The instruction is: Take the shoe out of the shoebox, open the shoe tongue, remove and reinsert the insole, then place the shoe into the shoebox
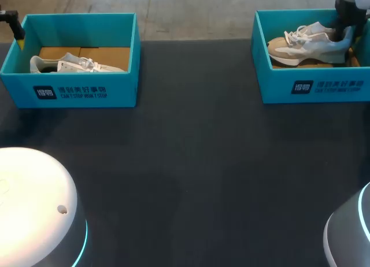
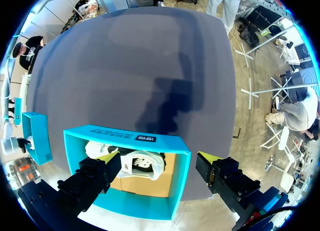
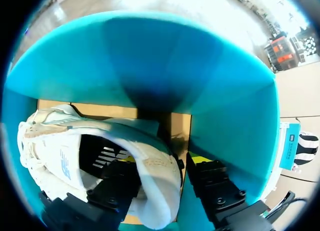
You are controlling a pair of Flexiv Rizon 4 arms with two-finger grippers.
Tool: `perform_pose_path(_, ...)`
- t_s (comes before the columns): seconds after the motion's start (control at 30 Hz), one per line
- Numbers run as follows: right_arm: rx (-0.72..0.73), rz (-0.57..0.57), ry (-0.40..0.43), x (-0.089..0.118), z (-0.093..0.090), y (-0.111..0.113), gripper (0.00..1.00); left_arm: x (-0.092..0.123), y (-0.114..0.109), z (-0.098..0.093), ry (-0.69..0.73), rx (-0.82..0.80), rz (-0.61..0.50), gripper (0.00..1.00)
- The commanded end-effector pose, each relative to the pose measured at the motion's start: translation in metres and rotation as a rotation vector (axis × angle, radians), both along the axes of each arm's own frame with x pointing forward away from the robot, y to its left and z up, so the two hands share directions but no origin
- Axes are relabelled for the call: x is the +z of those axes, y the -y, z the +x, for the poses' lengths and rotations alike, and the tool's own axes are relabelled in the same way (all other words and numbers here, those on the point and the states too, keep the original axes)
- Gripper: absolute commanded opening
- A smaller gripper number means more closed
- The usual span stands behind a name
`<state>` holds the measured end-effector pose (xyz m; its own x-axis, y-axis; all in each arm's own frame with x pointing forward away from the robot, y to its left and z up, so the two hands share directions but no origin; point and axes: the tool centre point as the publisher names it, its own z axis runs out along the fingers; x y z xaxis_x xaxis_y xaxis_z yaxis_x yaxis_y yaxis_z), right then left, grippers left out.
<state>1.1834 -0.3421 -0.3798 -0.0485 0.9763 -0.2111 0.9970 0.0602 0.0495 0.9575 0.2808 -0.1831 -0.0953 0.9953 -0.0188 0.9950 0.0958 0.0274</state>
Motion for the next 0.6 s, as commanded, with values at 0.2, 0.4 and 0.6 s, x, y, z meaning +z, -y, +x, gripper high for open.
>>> perform_pose_path(0.2, -0.009, 0.004, -0.019, 0.0006, 0.0025, -0.0030, 0.40, 0.0003, 0.0000, -0.0011, 0.002, 0.000, 0.002, 1.00)
perform_pose_path(0.4, -0.009, 0.004, -0.022, 0.0000, 0.0018, -0.0035, 0.40, 0.0003, 0.0000, -0.0011, 0.002, 0.000, 0.002, 1.00)
perform_pose_path(0.6, -0.012, 0.001, -0.025, -0.0026, 0.0038, -0.0031, 0.47, 0.0003, 0.0000, -0.0011, 0.002, 0.000, 0.002, 1.00)
